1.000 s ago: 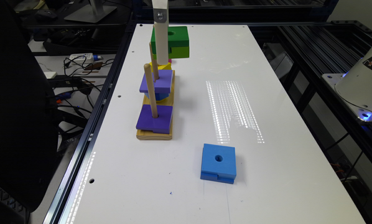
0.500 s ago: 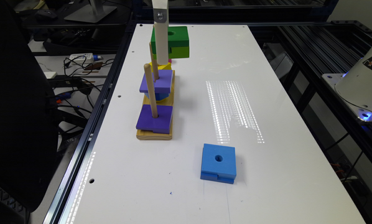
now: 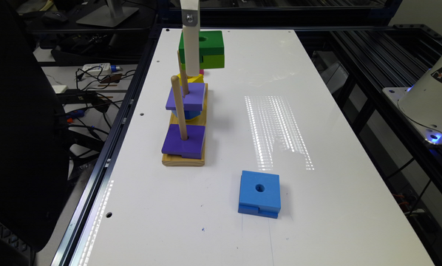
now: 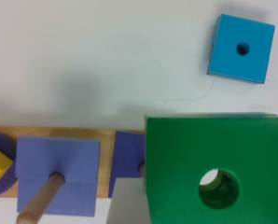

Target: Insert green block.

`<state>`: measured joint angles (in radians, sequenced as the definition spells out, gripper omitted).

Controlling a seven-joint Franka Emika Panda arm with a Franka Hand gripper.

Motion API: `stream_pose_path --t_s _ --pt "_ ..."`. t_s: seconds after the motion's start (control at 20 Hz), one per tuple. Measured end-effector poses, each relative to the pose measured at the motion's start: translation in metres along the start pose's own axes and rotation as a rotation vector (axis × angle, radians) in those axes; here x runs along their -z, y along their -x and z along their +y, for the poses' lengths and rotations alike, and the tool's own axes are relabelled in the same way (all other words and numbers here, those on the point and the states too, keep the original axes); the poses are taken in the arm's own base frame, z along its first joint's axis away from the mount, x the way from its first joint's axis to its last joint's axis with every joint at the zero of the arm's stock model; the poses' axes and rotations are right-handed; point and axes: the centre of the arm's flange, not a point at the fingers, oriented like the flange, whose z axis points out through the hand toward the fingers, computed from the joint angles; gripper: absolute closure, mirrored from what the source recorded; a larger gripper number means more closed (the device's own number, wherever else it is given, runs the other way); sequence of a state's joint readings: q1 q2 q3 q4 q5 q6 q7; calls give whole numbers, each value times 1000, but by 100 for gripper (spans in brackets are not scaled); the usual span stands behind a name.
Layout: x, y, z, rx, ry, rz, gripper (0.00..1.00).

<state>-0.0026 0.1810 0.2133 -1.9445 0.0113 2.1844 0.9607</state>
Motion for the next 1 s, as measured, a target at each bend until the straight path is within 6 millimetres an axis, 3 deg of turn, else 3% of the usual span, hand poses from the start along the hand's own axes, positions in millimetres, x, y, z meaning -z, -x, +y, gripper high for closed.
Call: stream_pose_path --t_s 0.55,1.0 --pt "-1 -5 -1 -2 -14 8 100" --pt "-5 -13 -16 0 -29 4 100"
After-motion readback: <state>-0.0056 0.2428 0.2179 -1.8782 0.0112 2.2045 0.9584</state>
